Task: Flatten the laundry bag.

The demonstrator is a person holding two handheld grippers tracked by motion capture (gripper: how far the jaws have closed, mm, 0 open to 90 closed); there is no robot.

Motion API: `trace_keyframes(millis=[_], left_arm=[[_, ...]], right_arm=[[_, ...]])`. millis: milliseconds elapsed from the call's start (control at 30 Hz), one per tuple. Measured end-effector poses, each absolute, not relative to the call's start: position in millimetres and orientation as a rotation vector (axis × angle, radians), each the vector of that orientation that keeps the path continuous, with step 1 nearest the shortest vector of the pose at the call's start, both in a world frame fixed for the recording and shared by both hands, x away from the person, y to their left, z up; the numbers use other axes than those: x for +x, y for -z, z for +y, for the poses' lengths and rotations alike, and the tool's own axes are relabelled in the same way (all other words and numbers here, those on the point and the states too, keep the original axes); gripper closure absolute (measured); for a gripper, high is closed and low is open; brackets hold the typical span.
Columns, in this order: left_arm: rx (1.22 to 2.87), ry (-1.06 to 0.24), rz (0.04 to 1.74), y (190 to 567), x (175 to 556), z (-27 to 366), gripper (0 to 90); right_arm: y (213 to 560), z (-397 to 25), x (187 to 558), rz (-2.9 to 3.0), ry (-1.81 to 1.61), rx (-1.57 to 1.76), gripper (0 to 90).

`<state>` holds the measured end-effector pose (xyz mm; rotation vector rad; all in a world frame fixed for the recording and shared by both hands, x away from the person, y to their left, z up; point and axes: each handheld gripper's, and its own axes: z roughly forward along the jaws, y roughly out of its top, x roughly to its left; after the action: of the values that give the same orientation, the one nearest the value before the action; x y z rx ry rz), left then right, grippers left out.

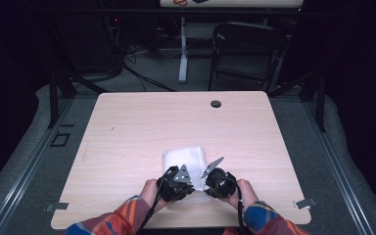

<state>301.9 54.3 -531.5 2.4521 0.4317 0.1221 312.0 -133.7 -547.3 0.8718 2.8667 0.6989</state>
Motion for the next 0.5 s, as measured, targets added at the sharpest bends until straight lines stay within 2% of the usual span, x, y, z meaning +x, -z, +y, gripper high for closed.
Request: trace_keyframes(millis=[500], left_arm=[[2.422,-0.188,0.488,521.7,303.9,64.1,86.5]], right_arm=[[550.7,-130.8,315.7,2.886,-0.617,0.855,90.0]])
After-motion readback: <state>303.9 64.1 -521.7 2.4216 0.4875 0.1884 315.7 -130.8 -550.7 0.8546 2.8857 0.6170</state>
